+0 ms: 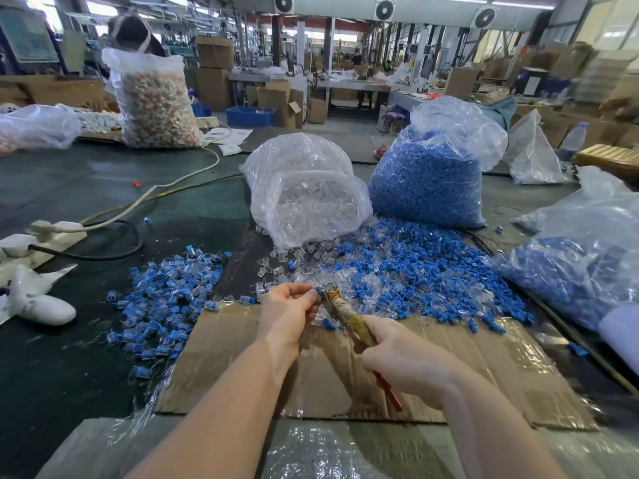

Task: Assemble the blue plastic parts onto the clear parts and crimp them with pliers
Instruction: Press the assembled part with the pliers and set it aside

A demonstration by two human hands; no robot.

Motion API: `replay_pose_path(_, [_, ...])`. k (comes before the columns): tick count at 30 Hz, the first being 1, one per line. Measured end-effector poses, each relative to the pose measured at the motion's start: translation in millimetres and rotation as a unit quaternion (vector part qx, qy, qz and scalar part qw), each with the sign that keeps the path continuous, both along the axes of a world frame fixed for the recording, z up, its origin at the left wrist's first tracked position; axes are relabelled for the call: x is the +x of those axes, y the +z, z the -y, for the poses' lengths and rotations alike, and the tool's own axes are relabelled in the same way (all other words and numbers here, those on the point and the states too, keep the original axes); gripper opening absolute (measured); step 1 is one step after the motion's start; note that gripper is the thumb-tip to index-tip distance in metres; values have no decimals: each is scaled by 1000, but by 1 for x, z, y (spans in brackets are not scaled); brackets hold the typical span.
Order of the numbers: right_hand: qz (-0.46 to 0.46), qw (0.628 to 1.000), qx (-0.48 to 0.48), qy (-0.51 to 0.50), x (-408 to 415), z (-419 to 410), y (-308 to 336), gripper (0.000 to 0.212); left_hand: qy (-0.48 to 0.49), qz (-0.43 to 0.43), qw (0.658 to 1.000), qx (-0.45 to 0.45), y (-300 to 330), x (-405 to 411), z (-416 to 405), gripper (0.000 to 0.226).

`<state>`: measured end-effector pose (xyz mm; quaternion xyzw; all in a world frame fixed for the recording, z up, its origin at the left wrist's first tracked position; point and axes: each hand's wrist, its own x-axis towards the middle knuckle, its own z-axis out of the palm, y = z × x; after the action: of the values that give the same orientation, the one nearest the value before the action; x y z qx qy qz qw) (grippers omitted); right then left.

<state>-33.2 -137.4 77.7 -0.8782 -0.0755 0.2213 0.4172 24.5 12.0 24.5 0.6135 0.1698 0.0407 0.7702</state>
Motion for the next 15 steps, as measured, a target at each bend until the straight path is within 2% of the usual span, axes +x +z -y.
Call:
replay_pose_path(7, [88,994,-63,1,-3,-4,2,35,1,15,1000,18,1,2,2,12])
replay_pose_path(12, [82,996,-28,-15,-5,-3,3,37,1,19,1000,13,1,3,3,12])
replay_pose_path(15, [86,995,0,-42,-2,1,-4,30,17,19,1000,-1,1,4,0,10])
